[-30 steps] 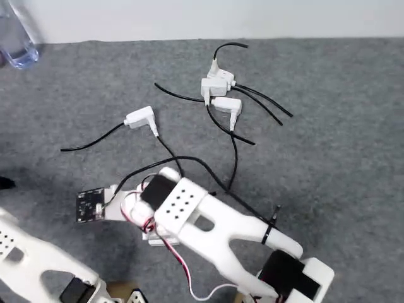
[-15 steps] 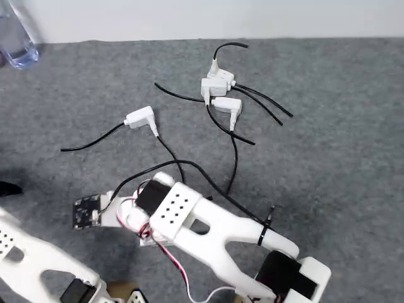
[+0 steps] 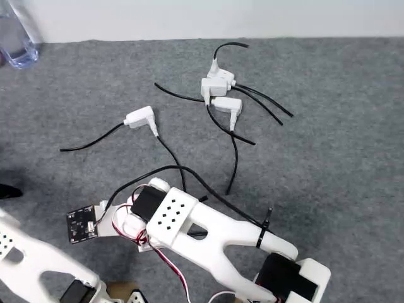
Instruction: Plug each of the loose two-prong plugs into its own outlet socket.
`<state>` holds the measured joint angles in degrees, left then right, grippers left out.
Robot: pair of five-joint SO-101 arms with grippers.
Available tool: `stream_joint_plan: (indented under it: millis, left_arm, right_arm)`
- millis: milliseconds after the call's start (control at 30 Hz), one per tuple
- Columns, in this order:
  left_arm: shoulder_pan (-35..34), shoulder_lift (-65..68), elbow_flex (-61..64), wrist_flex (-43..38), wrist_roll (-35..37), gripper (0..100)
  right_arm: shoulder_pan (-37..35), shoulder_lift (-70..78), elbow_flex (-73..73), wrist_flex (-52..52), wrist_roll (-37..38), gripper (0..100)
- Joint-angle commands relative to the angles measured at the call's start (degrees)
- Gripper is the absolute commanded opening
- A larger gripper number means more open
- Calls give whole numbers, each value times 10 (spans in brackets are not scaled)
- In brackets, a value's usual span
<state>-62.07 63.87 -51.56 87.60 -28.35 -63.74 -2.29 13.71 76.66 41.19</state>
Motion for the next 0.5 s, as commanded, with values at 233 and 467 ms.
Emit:
stream_joint_plan:
  millis: [233,467]
  left_arm:
    - [-10,65,9,-35,-8,411]
    - [-15,65,11,-35,-25,411]
  right_arm:
    - [7,66,-74,-3,33,9]
    - [15,102,-149,44,36,9]
